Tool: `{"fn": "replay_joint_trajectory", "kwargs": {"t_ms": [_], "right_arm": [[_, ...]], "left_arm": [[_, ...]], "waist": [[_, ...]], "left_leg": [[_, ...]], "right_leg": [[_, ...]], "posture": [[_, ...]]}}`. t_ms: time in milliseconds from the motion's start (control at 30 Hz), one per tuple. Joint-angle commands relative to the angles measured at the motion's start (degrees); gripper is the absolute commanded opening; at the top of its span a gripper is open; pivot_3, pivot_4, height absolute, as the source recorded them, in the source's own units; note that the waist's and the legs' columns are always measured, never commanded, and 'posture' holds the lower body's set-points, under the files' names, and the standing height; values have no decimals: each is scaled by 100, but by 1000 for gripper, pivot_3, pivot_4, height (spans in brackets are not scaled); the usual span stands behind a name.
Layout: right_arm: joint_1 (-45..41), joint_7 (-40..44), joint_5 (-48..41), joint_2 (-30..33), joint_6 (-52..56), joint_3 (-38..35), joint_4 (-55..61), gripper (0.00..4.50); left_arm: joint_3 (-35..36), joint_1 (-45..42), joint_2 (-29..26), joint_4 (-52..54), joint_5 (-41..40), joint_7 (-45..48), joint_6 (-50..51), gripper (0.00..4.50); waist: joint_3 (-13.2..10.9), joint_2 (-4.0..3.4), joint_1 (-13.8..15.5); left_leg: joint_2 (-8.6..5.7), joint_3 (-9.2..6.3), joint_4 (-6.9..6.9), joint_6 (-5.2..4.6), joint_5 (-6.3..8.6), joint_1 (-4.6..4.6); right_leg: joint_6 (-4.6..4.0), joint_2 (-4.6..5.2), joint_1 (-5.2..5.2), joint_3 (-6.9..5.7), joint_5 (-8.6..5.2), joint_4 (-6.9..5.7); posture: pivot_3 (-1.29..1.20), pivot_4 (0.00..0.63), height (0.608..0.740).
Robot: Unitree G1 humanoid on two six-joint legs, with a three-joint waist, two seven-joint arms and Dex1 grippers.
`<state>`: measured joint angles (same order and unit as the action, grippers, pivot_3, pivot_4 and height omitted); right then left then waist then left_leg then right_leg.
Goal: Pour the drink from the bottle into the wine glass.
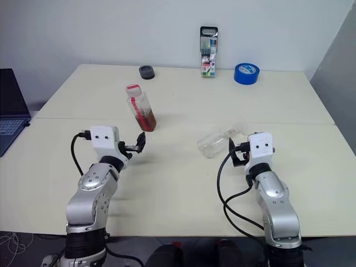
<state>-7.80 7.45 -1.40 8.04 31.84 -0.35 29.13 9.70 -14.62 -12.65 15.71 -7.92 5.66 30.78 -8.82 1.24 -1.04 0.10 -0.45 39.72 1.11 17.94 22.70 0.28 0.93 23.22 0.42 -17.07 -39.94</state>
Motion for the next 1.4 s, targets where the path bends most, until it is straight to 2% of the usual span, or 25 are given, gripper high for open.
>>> {"fn": "replay_joint_trajectory", "kwargs": {"t_ms": [33,567,733,900,1000,1167,1300,1400], "right_arm": [[-49,-14,-31,28,-96,-23,346,4500],[-112,62,-51,89,-122,46,350,4500],[-174,231,-40,307,1,56,353,4500],[-686,1000,-817,783,406,-281,540,4500],[-1334,1548,-1467,1075,549,-489,460,4500],[-2016,2210,-2645,1196,1090,-540,369,4500],[-2150,2403,-3008,1273,1261,-373,329,4500],[-2102,2435,-2839,1424,1176,-111,277,4500]], "left_arm": [[32,-148,-64,61,28,-20,-133,4473],[168,-385,-126,-139,23,-51,-306,4473],[132,-488,-133,-194,38,-43,-301,4473],[47,-696,-155,-349,64,4,-311,4473],[48,-873,-199,-509,98,-13,-313,4473],[56,-1036,-281,-668,120,13,-357,4473],[66,-1204,-391,-850,105,96,-362,4473],[58,-1346,-478,-1085,119,138,-413,4473]], "waist": [[0,0,0],[0,0,-1],[0,0,-1],[-1,0,-3],[-3,1,-21],[-4,1,-43],[-5,1,-41],[-4,1,-39]], "left_leg": [[0,0,0,0,0,0],[0,0,1,1,-1,0],[0,0,2,2,-1,0],[-1,-1,6,0,0,0],[-1,-2,6,-3,2,0],[0,-11,5,-4,2,2],[-1,-16,9,-4,2,12],[-1,-16,12,-5,2,11]], "right_leg": [[0,0,0,0,0,0],[0,0,0,0,0,0],[0,0,0,1,0,0],[0,0,-1,-1,0,-2],[0,0,-1,-2,0,-2],[-1,-1,-2,-9,0,-1],[-1,2,-1,-14,1,3],[-1,3,-1,-14,1,1]], "posture": [[0,150,740],[0,150,740],[0,150,740],[0,150,740],[0,150,740],[0,150,740],[0,150,740],[0,150,740]]}}
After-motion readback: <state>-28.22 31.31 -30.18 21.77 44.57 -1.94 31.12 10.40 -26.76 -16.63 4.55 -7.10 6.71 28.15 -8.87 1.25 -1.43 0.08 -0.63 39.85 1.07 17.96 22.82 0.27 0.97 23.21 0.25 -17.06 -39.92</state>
